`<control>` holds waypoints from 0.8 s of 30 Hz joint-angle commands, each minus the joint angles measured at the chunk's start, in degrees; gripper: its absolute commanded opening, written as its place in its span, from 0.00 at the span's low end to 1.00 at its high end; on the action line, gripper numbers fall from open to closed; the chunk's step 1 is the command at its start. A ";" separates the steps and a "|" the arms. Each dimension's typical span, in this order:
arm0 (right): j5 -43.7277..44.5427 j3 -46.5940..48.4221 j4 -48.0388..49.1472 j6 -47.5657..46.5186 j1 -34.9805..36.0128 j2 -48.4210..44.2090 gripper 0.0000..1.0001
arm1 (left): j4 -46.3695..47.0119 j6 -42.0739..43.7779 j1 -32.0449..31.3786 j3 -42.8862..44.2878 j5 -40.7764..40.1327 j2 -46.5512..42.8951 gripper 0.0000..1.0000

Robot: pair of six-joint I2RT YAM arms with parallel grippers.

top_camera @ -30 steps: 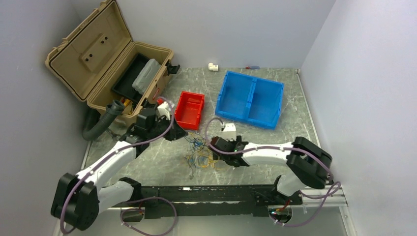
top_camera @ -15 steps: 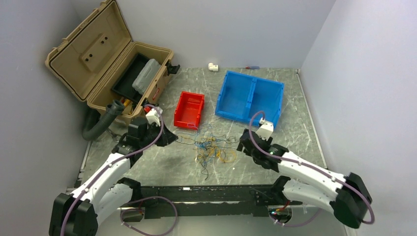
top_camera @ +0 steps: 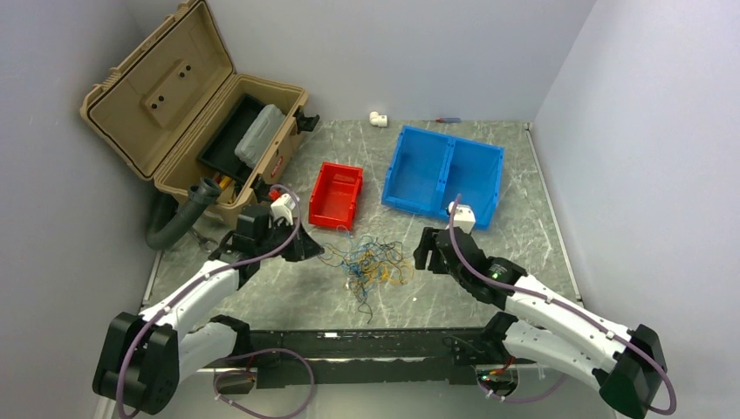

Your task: Untangle the cables

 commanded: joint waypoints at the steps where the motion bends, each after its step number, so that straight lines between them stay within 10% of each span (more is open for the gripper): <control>1: -11.50 1.87 8.34 -5.79 -0.12 0.77 0.73 | 1.04 2.08 -1.67 2.59 0.94 -1.73 0.09; 7: -16.61 -0.43 13.97 -5.27 -0.45 -0.89 0.81 | -6.91 6.33 -7.88 4.34 -11.64 -7.06 0.69; 12: -15.88 -0.08 11.59 -4.37 -2.31 0.15 0.82 | -10.34 8.08 -11.88 6.20 -20.68 -7.79 0.96; 24: -20.70 -4.77 18.70 0.17 -5.65 2.89 0.82 | -14.91 11.42 -25.26 22.36 -26.92 14.14 0.99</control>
